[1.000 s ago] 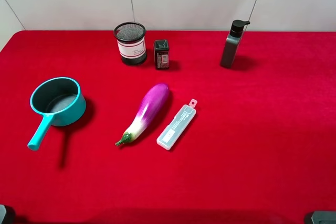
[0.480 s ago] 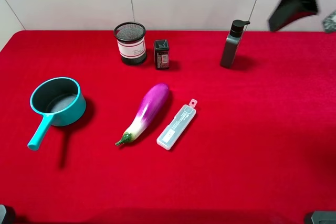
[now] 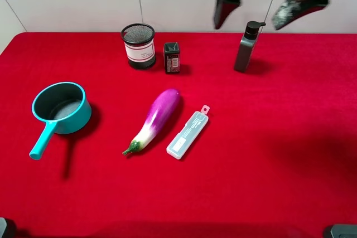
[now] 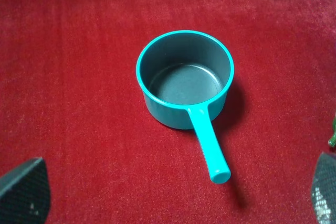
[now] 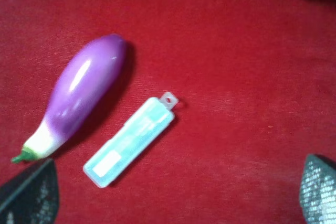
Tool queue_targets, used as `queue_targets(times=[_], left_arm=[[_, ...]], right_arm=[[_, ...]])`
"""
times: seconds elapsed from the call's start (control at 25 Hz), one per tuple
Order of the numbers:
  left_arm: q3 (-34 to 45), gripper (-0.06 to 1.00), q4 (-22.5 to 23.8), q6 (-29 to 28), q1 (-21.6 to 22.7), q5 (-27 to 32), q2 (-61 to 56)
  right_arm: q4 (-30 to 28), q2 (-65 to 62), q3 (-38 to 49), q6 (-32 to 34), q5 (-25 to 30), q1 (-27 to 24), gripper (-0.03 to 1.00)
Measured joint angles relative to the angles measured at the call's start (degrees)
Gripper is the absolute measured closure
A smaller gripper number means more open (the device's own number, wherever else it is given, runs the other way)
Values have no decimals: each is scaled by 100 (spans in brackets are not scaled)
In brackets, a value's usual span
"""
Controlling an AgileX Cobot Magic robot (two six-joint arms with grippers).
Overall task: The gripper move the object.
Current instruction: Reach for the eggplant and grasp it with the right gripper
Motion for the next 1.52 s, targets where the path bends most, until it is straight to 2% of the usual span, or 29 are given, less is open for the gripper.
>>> queue_targets(times=[0.32, 0.64, 0.84, 1.52], left_arm=[[0, -4, 0, 0, 0, 0, 0], [0, -4, 0, 0, 0, 0, 0], [0, -4, 0, 0, 0, 0, 0], [0, -4, 0, 0, 0, 0, 0]], right_arm=[[46, 864, -561, 486, 102, 584, 27], [188, 1297, -566, 1489, -94, 912, 27], [418, 1606, -572, 1530, -193, 917, 27], [437, 2669, -572, 1536, -875, 917, 27]])
